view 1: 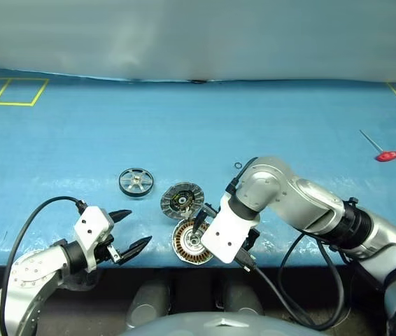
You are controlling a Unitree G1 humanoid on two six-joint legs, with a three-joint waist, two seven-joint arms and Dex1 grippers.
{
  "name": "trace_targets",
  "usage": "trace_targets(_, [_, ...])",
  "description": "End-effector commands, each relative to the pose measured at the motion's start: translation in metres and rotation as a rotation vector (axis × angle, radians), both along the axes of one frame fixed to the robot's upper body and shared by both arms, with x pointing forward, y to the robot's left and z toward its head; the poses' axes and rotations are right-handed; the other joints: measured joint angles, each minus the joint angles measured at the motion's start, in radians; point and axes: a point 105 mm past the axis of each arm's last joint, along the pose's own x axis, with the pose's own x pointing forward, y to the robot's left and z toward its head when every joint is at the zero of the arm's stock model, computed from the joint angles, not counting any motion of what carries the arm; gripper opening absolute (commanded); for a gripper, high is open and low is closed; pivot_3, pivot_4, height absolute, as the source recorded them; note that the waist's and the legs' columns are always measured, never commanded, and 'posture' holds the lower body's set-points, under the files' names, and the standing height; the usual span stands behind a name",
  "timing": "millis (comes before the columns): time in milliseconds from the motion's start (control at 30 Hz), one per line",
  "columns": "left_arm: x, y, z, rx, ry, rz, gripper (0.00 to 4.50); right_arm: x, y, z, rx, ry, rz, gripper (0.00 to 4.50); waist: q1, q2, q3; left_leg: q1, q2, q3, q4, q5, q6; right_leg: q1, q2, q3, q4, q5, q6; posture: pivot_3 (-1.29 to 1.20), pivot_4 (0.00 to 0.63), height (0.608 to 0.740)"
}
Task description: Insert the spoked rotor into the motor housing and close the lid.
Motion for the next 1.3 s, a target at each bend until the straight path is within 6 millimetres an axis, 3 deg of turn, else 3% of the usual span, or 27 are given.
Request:
trace_targets(33, [0.000,-0.006,0.008,-0.006,-0.047,-0.021,4.49,0.000,0.002,0.002,-0.008,-0.028,0.048,4.49,-0.001,0.000,0.000,0.000,0.000,0.000,0.000,0.000,0.000,0.000,0.000,0.000,0.000,0.000,0.000,0.00,0.150,0.740])
trace_targets(900, [0.000,-0.007,0.007,-0.007,-0.057,-0.012,4.49,0.000,0.009,-0.026,-0.027,0.045,0.051,4.49,-0.002,0.000,0.000,0.001,0.000,0.000,0.000,0.000,-0.001,0.000,0.001,0.000,0.001,0.000,0.000,0.00,0.150,0.740])
trace_targets(1000, [0.000,-0.006,0.007,-0.006,-0.057,-0.008,4.50,0.000,0.010,-0.027,-0.027,0.047,0.052,3.95,-0.002,0.000,0.000,0.001,0.000,0.000,0.000,0.001,-0.002,0.000,0.001,0.000,0.001,0.000,0.000,0.00,0.150,0.740])
trace_targets(1200, [0.001,-0.006,0.007,-0.006,-0.057,-0.007,4.50,0.000,0.011,-0.027,-0.025,0.044,0.054,2.06,-0.002,0.000,0.000,0.001,0.000,0.000,0.000,0.001,-0.001,0.000,0.001,0.000,0.001,0.000,0.000,0.00,0.150,0.740])
trace_targets(1300, [0.001,-0.007,0.007,-0.007,-0.058,-0.009,4.50,0.000,0.011,-0.027,-0.025,0.043,0.054,1.92,-0.002,0.000,0.000,0.001,0.000,-0.001,0.000,0.001,-0.002,0.000,0.001,0.000,0.001,0.000,0.000,0.00,0.150,0.740])
